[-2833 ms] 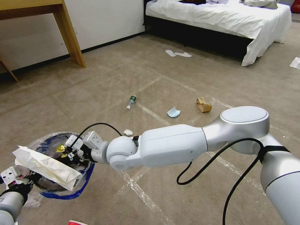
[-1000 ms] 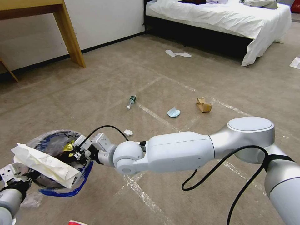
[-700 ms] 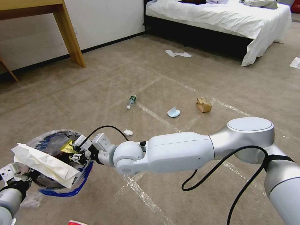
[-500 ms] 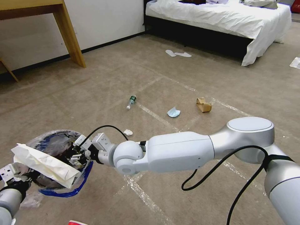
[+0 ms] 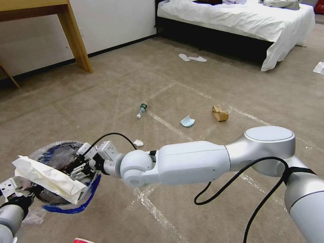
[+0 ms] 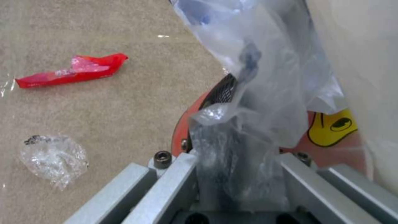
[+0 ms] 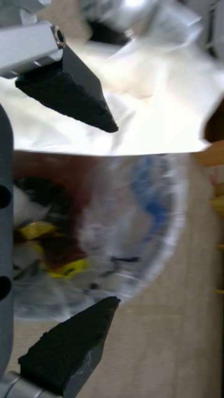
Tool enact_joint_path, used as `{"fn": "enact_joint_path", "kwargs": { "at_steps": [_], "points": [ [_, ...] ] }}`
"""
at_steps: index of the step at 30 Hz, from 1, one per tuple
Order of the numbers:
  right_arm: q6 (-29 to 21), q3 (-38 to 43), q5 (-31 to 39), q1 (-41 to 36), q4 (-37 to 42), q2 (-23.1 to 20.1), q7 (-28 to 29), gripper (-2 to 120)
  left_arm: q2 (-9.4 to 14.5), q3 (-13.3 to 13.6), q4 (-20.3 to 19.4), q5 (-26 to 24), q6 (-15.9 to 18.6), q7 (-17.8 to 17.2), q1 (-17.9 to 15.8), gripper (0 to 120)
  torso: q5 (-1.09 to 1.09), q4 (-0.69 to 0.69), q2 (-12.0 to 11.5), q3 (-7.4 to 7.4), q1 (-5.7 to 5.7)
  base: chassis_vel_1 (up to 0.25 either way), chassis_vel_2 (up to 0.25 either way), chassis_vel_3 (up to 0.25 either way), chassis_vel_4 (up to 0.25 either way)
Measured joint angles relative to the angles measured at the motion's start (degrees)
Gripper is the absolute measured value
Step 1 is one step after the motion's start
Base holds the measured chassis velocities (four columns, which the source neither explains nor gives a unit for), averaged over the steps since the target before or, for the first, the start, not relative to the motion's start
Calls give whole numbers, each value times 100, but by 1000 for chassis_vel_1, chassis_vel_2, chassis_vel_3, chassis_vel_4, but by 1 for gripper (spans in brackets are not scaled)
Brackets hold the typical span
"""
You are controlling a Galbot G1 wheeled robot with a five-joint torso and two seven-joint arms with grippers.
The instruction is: Pick up the trash bin and place the garbage on the floor into it.
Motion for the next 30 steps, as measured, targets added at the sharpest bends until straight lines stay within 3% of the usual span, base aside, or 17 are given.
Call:
{"fn": "enact_joint_path", "kwargs": {
  "at_steps": [7,9,10,11,12,13,15,16,17,19,22,24,25,30],
  "points": [
    [60,862,-27,-115,468,-215,79,100,0,-4,-15,0,0,0,-18,0,0,1,0,0,0,0,0,0,0],
    [117,1283,-88,-189,664,-340,83,100,-1,-11,-15,0,-2,0,-23,0,0,1,0,0,0,0,0,0,0],
    [176,1869,-124,-331,909,-522,86,100,-1,-28,-16,-5,-8,0,-24,0,1,0,0,0,0,0,0,0,0],
    [176,1869,-124,-331,909,-522,86,100,-1,-28,-16,-5,-8,0,-24,0,1,0,0,0,0,0,0,0,0],
    [220,2524,-124,-531,1198,-744,92,100,7,-48,-18,-9,-11,0,-17,0,1,1,1,0,0,0,0,0,0],
    [220,2524,-124,-531,1198,-744,92,100,7,-48,-18,-9,-11,0,-17,0,1,1,1,0,0,0,0,0,0],
    [258,3401,-157,-863,1542,-1208,23,100,30,-87,-18,-39,-14,0,-12,0,0,2,0,0,0,0,0,0,0],
    [328,4009,-217,-1137,1740,-1676,-115,100,48,-108,-17,-53,-16,-6,-24,0,4,1,0,0,0,0,0,0,0],
    [328,4009,-217,-1137,1740,-1676,-115,100,48,-108,-17,-53,-16,-6,-24,0,4,1,0,0,0,0,0,0,0],
    [492,5009,-334,-1683,2039,-2514,-423,100,58,-114,-16,-69,-19,-12,-40,0,6,-6,1,0,0,0,0,0,0],
    [582,5437,-369,-1972,2186,-2816,-542,100,56,-114,-9,-72,-22,-11,-42,0,5,-6,0,0,0,0,0,0,0],
    [704,6410,-429,-2696,2446,-3225,-676,100,51,-118,2,-78,-25,-16,-41,0,3,1,1,-1,0,0,0,0,0],
    [704,6410,-429,-2696,2446,-3225,-676,100,51,-118,2,-78,-25,-16,-41,0,3,1,1,-1,0,0,0,0,0],
    [839,8128,-756,-4298,2826,-3525,-684,100,54,-136,-30,-107,-25,-30,9,0,3,0,1,-1,0,0,0,0,0]
  ]
}}
